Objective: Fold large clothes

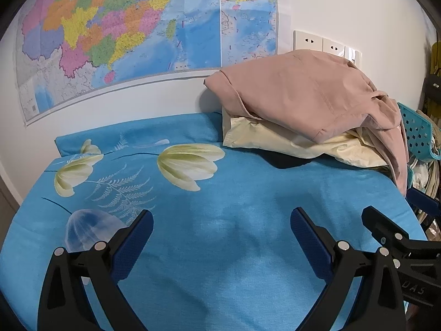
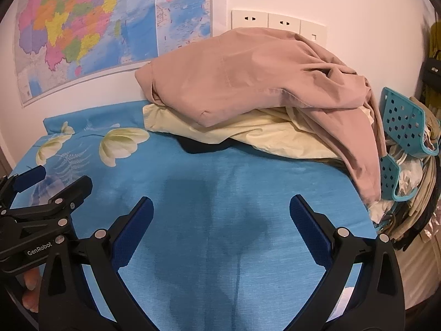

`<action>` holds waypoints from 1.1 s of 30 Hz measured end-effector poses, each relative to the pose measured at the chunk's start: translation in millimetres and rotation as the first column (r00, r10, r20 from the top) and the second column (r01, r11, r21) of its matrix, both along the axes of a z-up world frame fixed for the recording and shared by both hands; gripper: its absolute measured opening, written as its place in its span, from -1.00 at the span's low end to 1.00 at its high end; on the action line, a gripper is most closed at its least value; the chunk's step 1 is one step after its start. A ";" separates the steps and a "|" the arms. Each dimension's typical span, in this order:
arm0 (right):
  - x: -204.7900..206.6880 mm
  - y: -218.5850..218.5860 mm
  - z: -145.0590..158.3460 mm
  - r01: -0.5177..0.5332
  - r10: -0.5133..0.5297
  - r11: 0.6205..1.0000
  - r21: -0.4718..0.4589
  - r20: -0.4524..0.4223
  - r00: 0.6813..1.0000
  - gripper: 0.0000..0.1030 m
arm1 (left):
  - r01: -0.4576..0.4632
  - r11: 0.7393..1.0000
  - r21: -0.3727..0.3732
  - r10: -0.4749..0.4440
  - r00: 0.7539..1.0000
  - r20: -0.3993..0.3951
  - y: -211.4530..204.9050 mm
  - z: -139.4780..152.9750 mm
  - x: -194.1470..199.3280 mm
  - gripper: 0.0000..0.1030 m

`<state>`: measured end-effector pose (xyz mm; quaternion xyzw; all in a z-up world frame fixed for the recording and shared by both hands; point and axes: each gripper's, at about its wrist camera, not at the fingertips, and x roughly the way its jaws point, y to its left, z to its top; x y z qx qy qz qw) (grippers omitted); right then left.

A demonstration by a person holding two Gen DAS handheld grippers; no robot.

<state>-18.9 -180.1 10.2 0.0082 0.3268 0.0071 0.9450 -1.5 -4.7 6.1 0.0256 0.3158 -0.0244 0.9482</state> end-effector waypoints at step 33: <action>-1.2 2.7 1.3 0.001 -0.001 1.000 -0.013 0.012 1.000 0.90 | -0.003 1.000 -0.020 0.002 1.000 -0.012 0.3 -1.4 2.8 0.87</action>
